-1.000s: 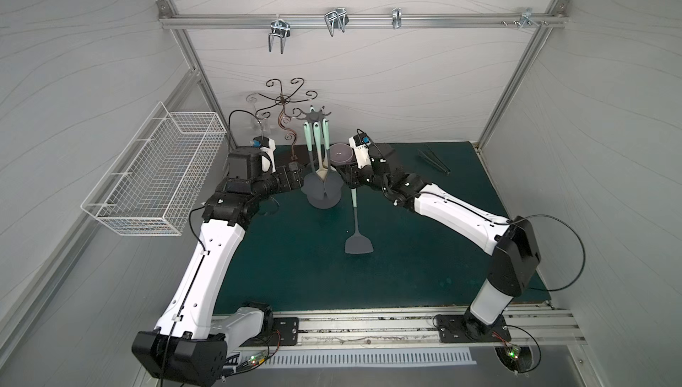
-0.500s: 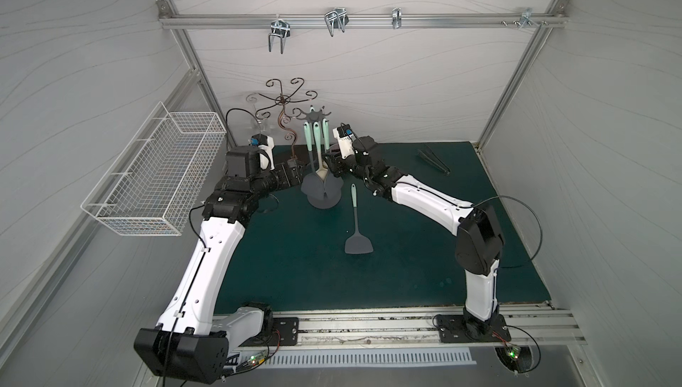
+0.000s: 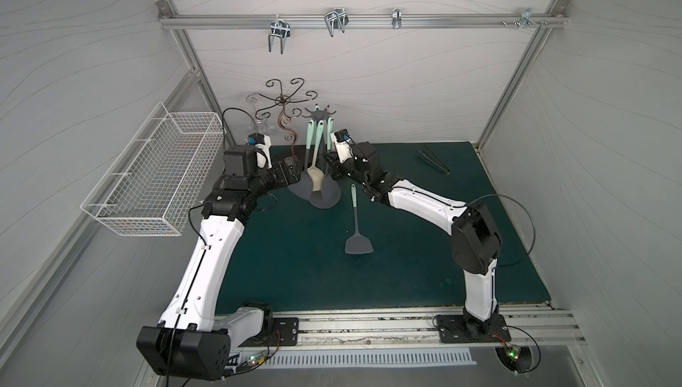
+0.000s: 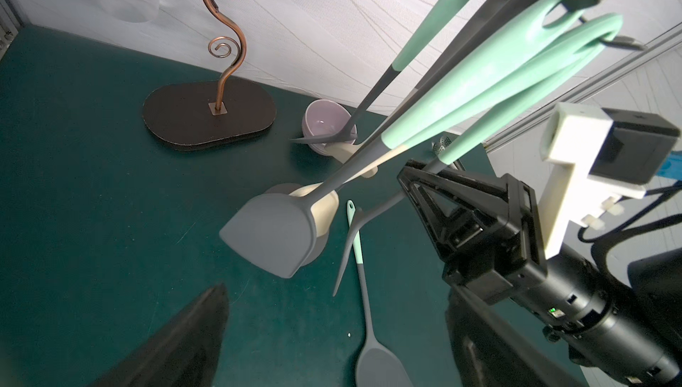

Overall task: Take the spatula off the kitchen utensil rack
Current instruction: Take off the spatula from the rack.

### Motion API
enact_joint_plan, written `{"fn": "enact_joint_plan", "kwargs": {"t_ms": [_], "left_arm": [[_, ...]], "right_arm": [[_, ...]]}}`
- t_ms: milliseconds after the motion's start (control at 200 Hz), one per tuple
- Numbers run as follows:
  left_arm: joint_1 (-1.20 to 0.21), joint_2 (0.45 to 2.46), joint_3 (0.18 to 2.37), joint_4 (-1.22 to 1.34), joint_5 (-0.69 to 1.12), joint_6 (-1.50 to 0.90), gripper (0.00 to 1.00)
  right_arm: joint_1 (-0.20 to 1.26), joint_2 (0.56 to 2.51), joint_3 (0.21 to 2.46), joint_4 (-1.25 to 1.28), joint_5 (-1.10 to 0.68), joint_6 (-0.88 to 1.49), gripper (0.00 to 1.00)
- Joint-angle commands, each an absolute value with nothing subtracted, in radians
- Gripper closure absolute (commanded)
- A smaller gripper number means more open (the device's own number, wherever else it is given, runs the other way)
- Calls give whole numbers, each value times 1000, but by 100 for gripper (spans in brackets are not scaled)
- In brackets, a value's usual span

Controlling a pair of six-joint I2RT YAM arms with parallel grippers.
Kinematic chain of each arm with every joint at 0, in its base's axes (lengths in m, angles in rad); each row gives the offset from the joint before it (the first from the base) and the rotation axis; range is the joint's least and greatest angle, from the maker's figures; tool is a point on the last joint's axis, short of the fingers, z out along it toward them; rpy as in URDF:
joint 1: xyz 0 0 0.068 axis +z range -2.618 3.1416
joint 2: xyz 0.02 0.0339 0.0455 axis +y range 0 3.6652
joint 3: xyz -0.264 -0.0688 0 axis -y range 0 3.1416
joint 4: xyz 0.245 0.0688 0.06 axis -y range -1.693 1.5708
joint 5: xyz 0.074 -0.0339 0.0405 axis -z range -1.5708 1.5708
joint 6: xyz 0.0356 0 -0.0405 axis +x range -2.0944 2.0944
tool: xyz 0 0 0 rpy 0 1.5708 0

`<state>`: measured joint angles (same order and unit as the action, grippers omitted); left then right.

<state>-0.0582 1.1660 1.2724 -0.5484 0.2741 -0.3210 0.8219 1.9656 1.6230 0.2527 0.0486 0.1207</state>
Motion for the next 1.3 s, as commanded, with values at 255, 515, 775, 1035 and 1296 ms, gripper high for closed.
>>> {"fn": "enact_joint_plan", "kwargs": {"t_ms": [255,515,775,1035,1296], "left_arm": [[-45,1170,1302,-474,318,-358,5],[-45,1186,1350,-482,327,-370,7],[-45,1195,1375,-505,322,-367,7],[-44,1184,1390,-526,321,-358,7],[-45,1137,1379,-552,317,-277,7]], "right_arm": [[838,1839,1634,174,78,-45,100],[845,1775,1628,120,98,-75,100],[836,1789,1672,13,100,-60,100],[813,1797,1685,-43,59,-7,100],[797,1677,1625,-153,95,74,100]]}}
